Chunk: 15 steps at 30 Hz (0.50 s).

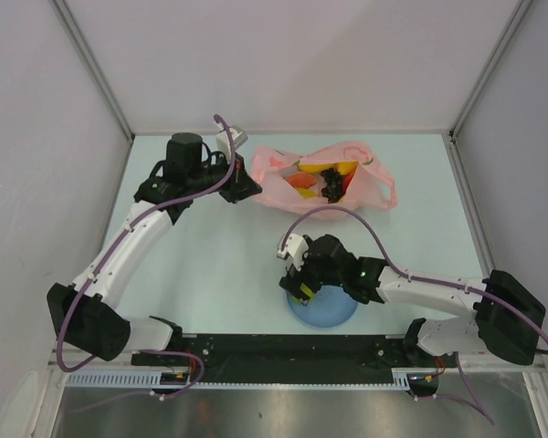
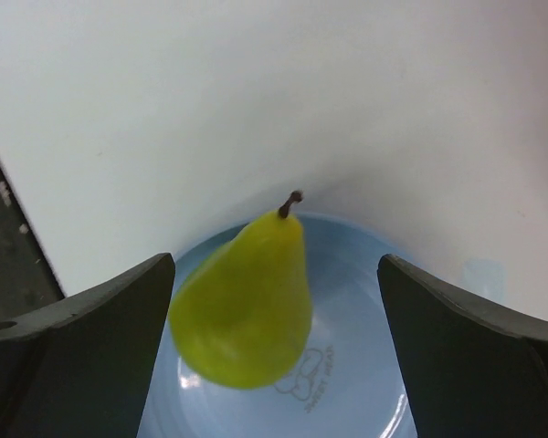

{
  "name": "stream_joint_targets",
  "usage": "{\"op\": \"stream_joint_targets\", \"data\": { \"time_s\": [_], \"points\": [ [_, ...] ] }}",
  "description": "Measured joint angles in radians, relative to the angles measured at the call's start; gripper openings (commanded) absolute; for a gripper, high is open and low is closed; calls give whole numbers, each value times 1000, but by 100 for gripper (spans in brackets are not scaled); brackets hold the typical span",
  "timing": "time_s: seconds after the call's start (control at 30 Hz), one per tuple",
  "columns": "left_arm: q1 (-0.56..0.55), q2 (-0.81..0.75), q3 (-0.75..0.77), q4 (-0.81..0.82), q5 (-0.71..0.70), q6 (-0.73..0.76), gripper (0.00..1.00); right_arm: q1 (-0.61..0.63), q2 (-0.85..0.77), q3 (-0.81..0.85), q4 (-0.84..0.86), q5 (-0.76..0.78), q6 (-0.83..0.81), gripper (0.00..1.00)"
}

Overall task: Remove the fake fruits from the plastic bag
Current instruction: Place the fake fruit on the plate.

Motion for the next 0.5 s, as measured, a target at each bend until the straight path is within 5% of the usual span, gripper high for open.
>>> {"op": "stream_joint_targets", "data": {
  "time_s": [0.2,0.37,0.5],
  "points": [
    [9,-16,-36,4,2,-7,0,-42,50,43,53,26,50,89],
    [13,-27,-61,11,4,-10,0,-43,87,78,88,37,87,63],
    [18,-30,-65,18,8,-18,0,-63,128,99,105,37,115,57]
  ]
}}
